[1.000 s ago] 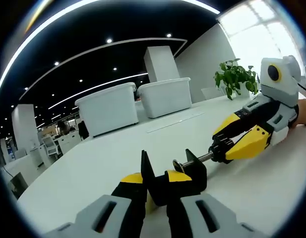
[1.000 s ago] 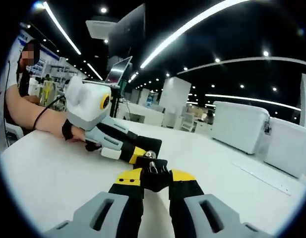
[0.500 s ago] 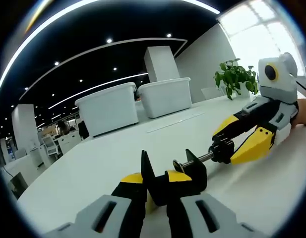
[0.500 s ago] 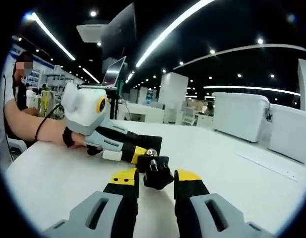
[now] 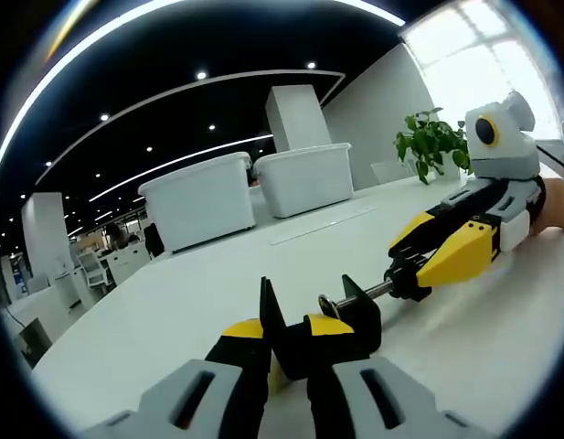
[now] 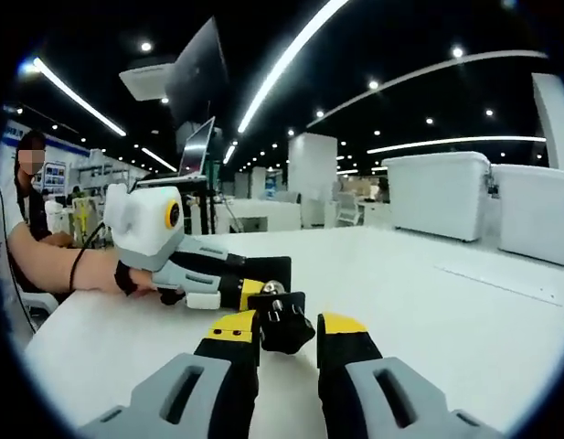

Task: Clamp the fixed fixture on the desktop, loosen the retaining clip, secure it to the edge of the desk, and tighten the retaining clip.

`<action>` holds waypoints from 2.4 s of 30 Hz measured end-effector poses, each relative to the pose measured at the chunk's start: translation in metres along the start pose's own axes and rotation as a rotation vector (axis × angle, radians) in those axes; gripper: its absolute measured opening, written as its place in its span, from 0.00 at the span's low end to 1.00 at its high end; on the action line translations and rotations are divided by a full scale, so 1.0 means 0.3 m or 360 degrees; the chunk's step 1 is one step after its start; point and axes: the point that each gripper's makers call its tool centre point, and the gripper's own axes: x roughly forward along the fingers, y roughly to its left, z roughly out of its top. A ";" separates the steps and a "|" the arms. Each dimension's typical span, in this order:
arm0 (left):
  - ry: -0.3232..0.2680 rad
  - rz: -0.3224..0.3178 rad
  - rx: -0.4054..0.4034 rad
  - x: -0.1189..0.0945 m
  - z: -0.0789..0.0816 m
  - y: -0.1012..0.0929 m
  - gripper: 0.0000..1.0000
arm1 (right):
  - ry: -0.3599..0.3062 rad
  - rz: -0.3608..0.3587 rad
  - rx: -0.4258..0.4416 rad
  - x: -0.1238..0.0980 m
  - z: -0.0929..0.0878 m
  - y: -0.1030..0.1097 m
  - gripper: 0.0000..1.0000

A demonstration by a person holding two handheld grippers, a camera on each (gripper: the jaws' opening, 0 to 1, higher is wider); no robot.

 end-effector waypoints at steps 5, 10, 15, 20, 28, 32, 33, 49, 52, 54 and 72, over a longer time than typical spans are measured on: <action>-0.0001 -0.0004 0.0000 0.000 0.001 -0.002 0.14 | -0.0028 0.0008 -0.0101 -0.003 0.005 0.007 0.17; -0.0002 -0.0003 0.0001 0.002 0.001 -0.002 0.15 | -0.0040 -0.0018 -0.0386 -0.003 0.010 0.022 0.17; 0.0001 0.0006 0.0000 0.002 0.000 0.002 0.15 | -0.0024 -0.0056 -0.0579 0.002 0.007 0.040 0.17; 0.0001 0.0006 0.0000 0.002 0.000 0.002 0.15 | -0.0012 -0.0080 -0.0699 0.003 0.007 0.047 0.17; 0.0000 0.0003 0.0000 0.002 0.000 0.000 0.14 | -0.0035 -0.0075 -0.0447 -0.008 0.017 0.043 0.18; 0.0000 0.0003 -0.0001 0.002 0.000 0.000 0.14 | -0.0032 -0.0080 -0.0333 -0.016 0.018 0.017 0.21; 0.0000 0.0003 -0.0001 0.003 0.000 0.000 0.14 | -0.0033 -0.0082 -0.0322 -0.018 0.020 0.013 0.21; 0.0075 0.0048 -0.0050 -0.009 -0.014 0.007 0.07 | -0.0078 -0.0166 -0.0298 -0.039 0.045 -0.022 0.21; 0.0095 0.0064 -0.0180 -0.017 -0.004 0.022 0.05 | -0.0090 -0.0188 -0.0297 -0.048 0.051 -0.019 0.21; 0.0089 0.0076 -0.0175 -0.023 0.000 0.024 0.04 | -0.0083 -0.0202 -0.0312 -0.052 0.050 -0.014 0.20; 0.0071 0.0197 0.0110 -0.055 0.056 -0.019 0.03 | -0.0020 -0.0482 -0.0777 -0.101 0.154 0.098 0.13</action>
